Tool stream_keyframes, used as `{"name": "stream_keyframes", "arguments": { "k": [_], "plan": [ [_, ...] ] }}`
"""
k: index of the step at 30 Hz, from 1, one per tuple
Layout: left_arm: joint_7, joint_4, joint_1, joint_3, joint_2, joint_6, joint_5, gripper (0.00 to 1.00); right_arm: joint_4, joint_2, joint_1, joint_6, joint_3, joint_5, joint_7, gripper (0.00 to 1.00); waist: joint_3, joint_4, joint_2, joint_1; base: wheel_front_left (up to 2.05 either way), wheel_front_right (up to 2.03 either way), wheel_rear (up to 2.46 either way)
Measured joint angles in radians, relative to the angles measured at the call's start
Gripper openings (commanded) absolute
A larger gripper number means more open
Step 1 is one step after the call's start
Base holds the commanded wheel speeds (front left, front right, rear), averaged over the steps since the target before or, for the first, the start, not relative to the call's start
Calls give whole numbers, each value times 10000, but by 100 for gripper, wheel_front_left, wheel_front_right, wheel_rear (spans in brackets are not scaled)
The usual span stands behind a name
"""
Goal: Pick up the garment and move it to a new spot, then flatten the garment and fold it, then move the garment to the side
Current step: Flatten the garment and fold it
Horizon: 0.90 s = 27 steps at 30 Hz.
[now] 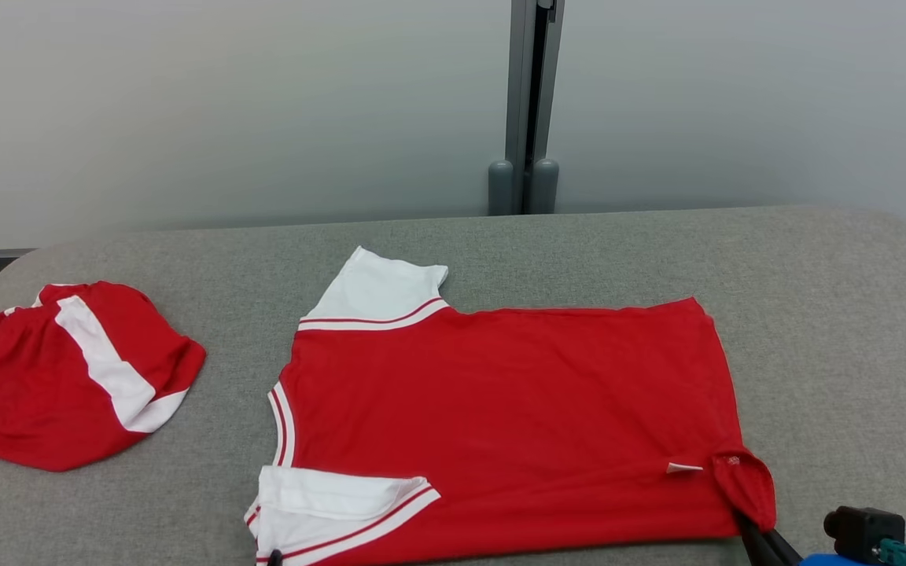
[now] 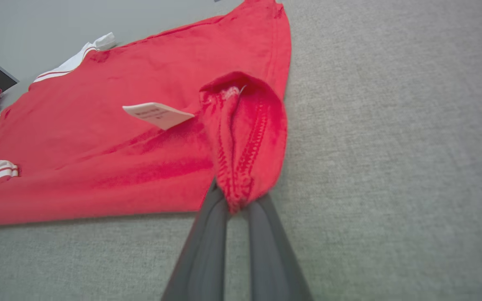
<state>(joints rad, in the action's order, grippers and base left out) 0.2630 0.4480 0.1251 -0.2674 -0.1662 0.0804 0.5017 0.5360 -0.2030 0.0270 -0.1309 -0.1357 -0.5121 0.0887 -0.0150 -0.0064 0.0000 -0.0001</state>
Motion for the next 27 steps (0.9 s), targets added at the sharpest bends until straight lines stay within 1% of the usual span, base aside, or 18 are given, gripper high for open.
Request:
{"name": "stream_keyframes", "arguments": {
  "k": [5,6,7,8,12,17,22,25,27],
  "plan": [
    [-4,-405,582,-21,15,-136,-12,0,-819,115,-770,0,468,21,-477,0,-39,46,0,0,0,0,0],
    [-40,-410,587,-65,-15,-192,-46,4,-878,242,-895,0,610,-81,-635,24,-40,61,0,0,0,0,0],
    [-46,-416,583,-113,-50,-224,-169,49,-928,347,-1003,0,727,-113,-671,71,-49,78,0,0,0,0,0],
    [-46,-416,571,-138,-54,-245,-213,100,-970,374,-1085,0,788,-50,-711,100,-62,101,0,1,0,0,0],
    [-46,-347,455,-224,-58,-341,-337,100,-1204,554,-1207,2,1037,146,-771,100,-127,111,0,1,0,0,0],
    [-27,-742,156,-58,-52,-431,-489,100,-1816,527,-1161,2,1430,568,-267,100,-246,42,0,1,0,0,0],
    [-13,-1674,-232,395,-8,-554,-951,100,-2405,671,-909,2,1651,938,407,100,-362,14,0,1,0,0,0],
    [-12,-2243,-365,692,29,-713,-1494,100,-2738,807,-838,2,1622,1262,842,100,-431,30,0,1,0,0,0],
    [-12,-2543,-427,892,113,-746,-1772,100,-2966,951,-783,2,1576,1457,1085,100,-476,45,0,0,0,0,0]
  ]
}}
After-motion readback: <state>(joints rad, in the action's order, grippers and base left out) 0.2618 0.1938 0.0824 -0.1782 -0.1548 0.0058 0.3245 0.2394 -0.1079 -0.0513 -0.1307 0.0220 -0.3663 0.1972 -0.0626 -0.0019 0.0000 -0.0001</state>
